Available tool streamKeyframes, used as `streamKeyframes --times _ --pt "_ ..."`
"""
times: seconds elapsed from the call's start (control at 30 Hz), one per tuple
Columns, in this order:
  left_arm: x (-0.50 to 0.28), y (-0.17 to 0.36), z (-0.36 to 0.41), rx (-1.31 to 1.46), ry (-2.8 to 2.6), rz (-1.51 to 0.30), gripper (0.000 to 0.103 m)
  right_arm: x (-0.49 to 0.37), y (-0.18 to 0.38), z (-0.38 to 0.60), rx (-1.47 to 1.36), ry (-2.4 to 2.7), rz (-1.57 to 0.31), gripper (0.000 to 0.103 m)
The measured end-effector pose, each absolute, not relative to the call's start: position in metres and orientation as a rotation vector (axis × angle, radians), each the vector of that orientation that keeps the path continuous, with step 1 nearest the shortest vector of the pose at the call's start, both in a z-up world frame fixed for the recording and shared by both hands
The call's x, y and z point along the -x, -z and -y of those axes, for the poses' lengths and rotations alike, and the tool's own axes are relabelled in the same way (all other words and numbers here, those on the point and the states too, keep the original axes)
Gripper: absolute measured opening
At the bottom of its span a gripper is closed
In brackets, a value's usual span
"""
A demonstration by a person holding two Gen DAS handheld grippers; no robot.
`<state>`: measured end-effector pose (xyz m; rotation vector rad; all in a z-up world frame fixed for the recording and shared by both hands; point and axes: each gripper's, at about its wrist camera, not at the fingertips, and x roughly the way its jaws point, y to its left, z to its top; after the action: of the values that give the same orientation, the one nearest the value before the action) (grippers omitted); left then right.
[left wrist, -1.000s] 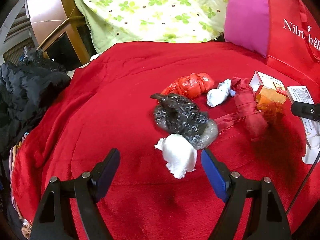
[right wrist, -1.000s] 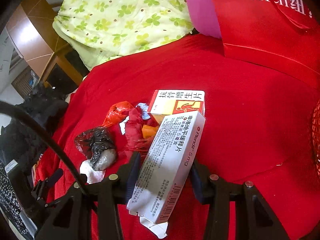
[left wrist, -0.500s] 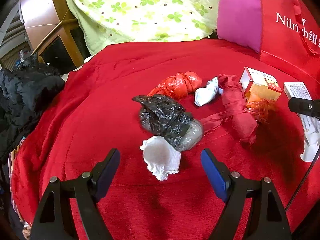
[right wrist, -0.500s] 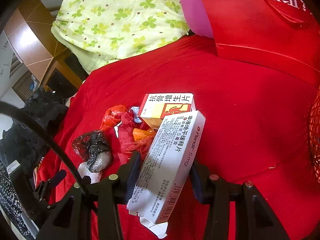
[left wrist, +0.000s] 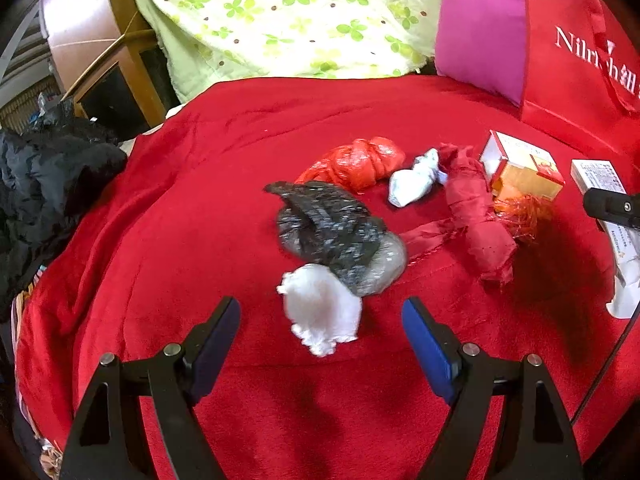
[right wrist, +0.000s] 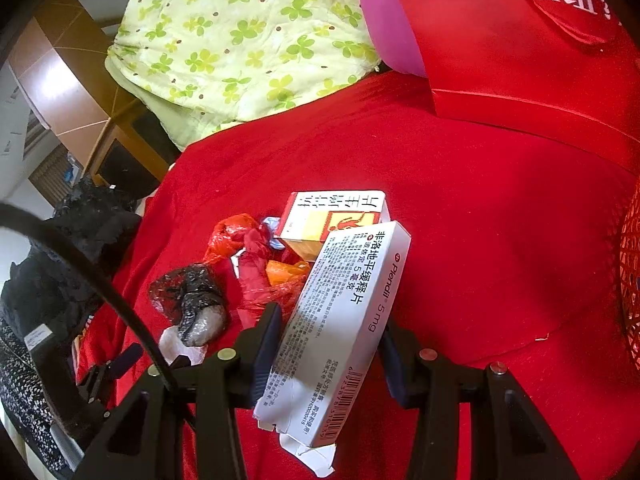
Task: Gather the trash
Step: 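Lower the left gripper onto the white tissue and grasp it, then drop the white tissue into the red basket with the left gripper while the right gripper drops the white box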
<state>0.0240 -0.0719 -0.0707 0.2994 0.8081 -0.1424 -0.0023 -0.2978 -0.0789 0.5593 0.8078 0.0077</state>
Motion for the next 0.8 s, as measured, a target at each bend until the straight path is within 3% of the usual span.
streamKeyframes --times 0.33,0.6,0.63,0.67,0.73,0.8 --pt "-0.038 0.06 0.001 -0.103 0.122 -0.832 0.083 0.009 0.074 0.291 -0.545 -0.059 -0.786 0.05" --pt "-0.062 0.091 0.029 0.007 0.212 -0.949 0.081 0.009 0.076 0.288 -0.542 -0.086 -0.79 0.05" --pt "-0.065 0.096 0.029 0.029 0.212 -0.964 0.066 0.01 0.076 0.289 -0.545 -0.086 -0.788 0.05" --pt "-0.069 0.101 0.027 0.067 0.225 -0.989 0.044 0.01 0.076 0.29 -0.546 -0.085 -0.785 0.05" --pt "-0.069 0.102 0.026 0.102 0.245 -1.003 0.03 0.013 0.075 0.292 -0.544 -0.082 -0.78 0.05" --pt "-0.063 0.098 0.028 0.084 0.242 -0.984 0.026 0.016 0.074 0.295 -0.549 -0.085 -0.77 0.05"
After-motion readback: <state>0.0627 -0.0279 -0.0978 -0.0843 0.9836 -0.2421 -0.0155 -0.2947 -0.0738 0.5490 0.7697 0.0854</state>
